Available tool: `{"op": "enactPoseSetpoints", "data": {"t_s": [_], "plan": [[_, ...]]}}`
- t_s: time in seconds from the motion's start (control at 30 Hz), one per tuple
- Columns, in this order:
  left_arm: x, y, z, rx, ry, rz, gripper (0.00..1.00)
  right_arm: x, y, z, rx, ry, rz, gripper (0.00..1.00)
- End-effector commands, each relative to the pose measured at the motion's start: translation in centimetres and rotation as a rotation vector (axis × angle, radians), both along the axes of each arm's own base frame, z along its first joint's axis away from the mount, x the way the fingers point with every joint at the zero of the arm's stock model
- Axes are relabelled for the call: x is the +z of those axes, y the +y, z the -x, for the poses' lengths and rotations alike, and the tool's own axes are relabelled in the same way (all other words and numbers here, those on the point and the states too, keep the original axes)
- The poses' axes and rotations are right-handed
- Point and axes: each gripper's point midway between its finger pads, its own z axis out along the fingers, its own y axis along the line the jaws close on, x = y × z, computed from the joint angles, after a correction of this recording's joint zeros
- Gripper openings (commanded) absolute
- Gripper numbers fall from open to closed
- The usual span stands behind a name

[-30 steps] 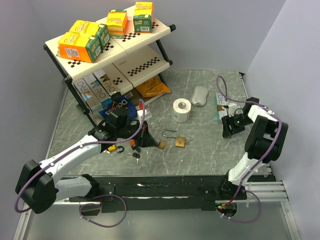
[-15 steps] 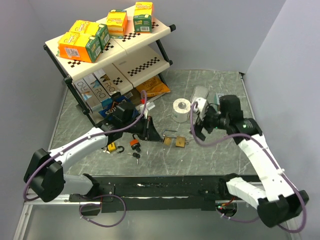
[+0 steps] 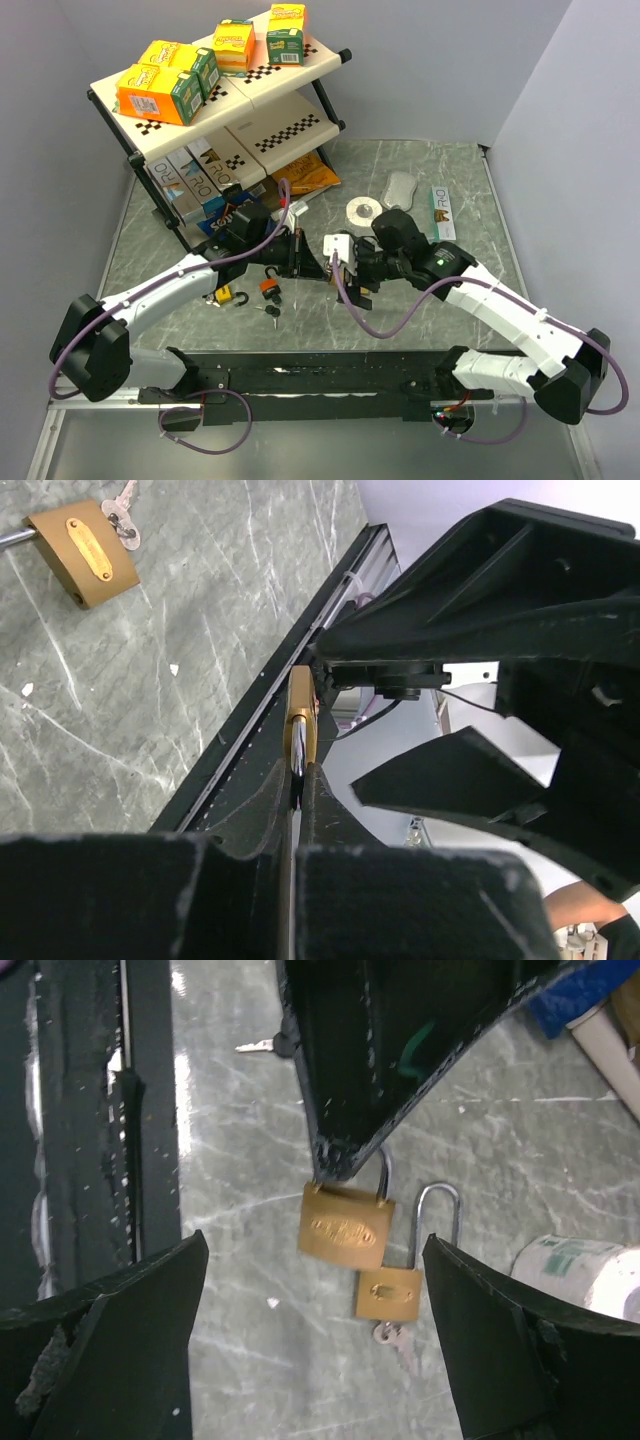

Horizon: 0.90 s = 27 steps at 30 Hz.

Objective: Lock with the key
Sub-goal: Place the lock at the center of the board.

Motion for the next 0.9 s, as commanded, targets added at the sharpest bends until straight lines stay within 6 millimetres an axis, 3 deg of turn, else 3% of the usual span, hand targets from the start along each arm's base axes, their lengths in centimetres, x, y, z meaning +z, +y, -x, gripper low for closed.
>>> {"op": "enactPoseSetpoints", "data": {"t_s": [0.0,0.13,0.53,0.67,0.7,0.73,0.77,0.87], "plan": [[2.3,-0.4,0.1,0.001,-0.034,0.068,0.01,1.0,1.6,-1.3,-0.017,-0.071,-0.042,0.92],[2.4,-0.3,0.2,0.005,-0.032,0.07,0.01,0.7,2.0,-1.6,-0.02,-0.083,-0.033,0.82],[3.0,-0.4,0.4,-0.006,-0.036,0.098,0.01,-1.4,2.0,-2.5,-0.04,-0.118,0.027,0.71],[2.9,-0.3,0.4,-0.002,-0.039,0.094,0.01,-1.1,1.9,-2.8,-0.061,-0.129,0.024,0.56],[2.8,-0.3,0.3,-0.002,-0.041,0.092,0.02,-0.9,1.9,-2.9,-0.07,-0.127,0.019,0.48],[2.7,-0.3,0.4,-0.004,-0.038,0.091,0.08,-0.8,2.0,-2.8,-0.071,-0.123,0.014,0.44],[2.6,-0.3,0.3,-0.002,-0.046,0.089,0.28,-0.6,2.0,-3.0,-0.083,-0.12,0.008,0.41],[2.8,0.3,-0.6,0.032,-0.072,0.078,0.54,-0.9,0.9,-3.6,-0.135,-0.05,-0.001,0.36]]}}
